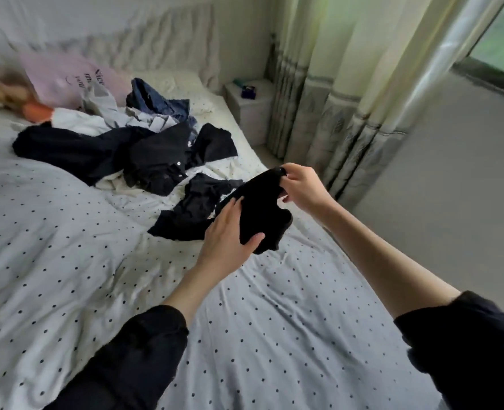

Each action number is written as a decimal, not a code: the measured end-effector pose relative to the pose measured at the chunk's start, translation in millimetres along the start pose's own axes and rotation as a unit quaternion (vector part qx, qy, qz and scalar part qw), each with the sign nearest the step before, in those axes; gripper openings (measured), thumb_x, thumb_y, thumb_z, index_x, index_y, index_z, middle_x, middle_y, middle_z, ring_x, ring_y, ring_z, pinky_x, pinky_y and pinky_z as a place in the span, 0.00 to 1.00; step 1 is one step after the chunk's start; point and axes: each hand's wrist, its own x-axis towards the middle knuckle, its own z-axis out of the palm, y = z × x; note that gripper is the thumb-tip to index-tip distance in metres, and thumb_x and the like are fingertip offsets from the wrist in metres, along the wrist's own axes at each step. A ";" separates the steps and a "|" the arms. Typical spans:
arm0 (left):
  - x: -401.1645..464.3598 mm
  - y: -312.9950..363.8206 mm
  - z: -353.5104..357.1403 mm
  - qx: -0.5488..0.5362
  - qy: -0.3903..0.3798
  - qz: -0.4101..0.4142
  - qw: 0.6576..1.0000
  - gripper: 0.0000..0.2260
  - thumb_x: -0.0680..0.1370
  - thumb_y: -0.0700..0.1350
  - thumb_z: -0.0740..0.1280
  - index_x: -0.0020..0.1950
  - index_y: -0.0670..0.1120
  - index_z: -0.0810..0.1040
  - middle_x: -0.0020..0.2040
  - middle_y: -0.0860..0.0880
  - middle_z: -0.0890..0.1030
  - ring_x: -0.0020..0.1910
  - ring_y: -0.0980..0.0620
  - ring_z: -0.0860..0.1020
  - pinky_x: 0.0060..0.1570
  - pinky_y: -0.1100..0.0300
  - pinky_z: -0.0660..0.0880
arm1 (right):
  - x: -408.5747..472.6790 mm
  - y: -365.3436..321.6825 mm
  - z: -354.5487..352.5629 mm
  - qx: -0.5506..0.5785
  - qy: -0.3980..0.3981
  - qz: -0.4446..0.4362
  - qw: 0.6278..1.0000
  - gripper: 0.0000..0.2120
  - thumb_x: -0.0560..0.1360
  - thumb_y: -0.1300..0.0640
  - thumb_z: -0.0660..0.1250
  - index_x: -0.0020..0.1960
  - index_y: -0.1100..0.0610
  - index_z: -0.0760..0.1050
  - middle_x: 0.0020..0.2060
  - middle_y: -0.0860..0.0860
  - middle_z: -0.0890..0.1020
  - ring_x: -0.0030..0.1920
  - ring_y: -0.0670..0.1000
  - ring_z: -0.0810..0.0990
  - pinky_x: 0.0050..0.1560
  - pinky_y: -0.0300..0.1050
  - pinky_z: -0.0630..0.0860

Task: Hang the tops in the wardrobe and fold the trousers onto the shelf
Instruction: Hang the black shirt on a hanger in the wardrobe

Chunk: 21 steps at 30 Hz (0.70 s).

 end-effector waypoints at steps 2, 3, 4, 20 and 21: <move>-8.2 50.8 7.9 -0.011 0.023 0.058 0.998 0.28 0.76 0.50 0.67 0.73 0.42 0.62 0.71 0.45 0.67 0.70 0.47 0.65 0.66 0.54 0.64 | -40.0 1.1 -44.5 0.023 0.062 -0.004 0.998 0.11 0.74 0.69 0.56 0.41 0.59 0.74 0.29 0.49 0.75 0.28 0.44 0.74 0.31 0.39 0.71; -10.6 62.4 9.7 -0.003 0.042 0.074 0.996 0.23 0.77 0.47 0.66 0.69 0.41 0.68 0.66 0.44 0.72 0.66 0.45 0.69 0.62 0.53 0.66 | -52.9 0.6 -57.6 0.028 0.078 -0.006 0.997 0.12 0.74 0.69 0.56 0.40 0.57 0.73 0.28 0.48 0.74 0.27 0.43 0.73 0.30 0.36 0.69; -17.5 89.8 17.7 0.003 0.049 0.114 0.992 0.16 0.77 0.45 0.65 0.63 0.40 0.73 0.59 0.42 0.76 0.60 0.41 0.73 0.57 0.51 0.68 | -80.9 6.8 -87.6 0.029 0.114 0.000 0.993 0.12 0.74 0.69 0.56 0.40 0.56 0.73 0.27 0.48 0.73 0.26 0.41 0.72 0.29 0.35 0.68; -230.8 383.2 205.4 -0.130 -0.237 0.394 0.878 0.11 0.76 0.33 0.60 0.51 0.42 0.80 0.44 0.45 0.83 0.46 0.45 0.79 0.44 0.60 0.70 | -566.6 168.5 -304.8 -0.049 0.388 0.280 0.877 0.08 0.75 0.64 0.61 0.43 0.55 0.77 0.36 0.52 0.78 0.38 0.50 0.73 0.38 0.43 0.68; -249.3 394.9 217.0 -0.137 -0.255 0.405 0.867 0.11 0.76 0.33 0.60 0.50 0.41 0.80 0.43 0.46 0.82 0.45 0.46 0.79 0.43 0.62 0.68 | -599.1 170.9 -306.0 -0.059 0.381 0.307 0.870 0.07 0.75 0.64 0.62 0.45 0.55 0.78 0.38 0.53 0.78 0.40 0.50 0.73 0.39 0.41 0.68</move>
